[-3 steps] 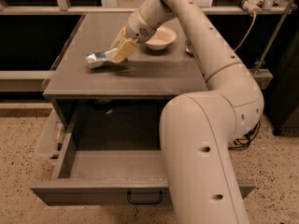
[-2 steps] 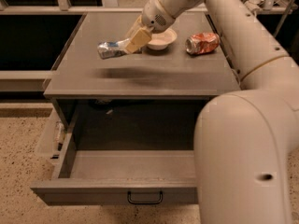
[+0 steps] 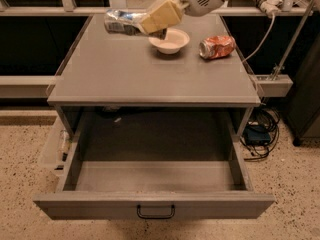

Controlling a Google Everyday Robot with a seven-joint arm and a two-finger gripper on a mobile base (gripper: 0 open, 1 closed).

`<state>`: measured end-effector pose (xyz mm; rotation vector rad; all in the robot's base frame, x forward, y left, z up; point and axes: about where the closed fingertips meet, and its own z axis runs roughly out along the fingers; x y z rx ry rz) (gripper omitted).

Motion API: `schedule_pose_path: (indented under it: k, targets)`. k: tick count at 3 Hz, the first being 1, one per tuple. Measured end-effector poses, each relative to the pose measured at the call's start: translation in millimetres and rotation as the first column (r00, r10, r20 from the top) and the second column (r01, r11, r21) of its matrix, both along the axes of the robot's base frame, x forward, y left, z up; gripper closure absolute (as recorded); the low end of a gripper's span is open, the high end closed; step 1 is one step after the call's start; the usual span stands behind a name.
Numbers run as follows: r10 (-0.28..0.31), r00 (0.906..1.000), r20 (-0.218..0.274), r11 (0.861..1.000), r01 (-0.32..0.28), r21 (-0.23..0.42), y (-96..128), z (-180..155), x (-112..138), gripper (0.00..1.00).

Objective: Place redbull can into top drawer

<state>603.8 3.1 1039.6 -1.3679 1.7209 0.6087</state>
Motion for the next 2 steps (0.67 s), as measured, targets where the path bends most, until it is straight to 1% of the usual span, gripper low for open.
schedule_pose_path:
  k: [1, 2]
  targets:
    - [-0.042, 0.9979, -0.048, 0.992, 0.047, 0.117, 9, -1, -39, 1.0]
    - [-0.076, 0.9906, -0.114, 0.991, 0.088, 0.101, -9, -37, -54, 1.0]
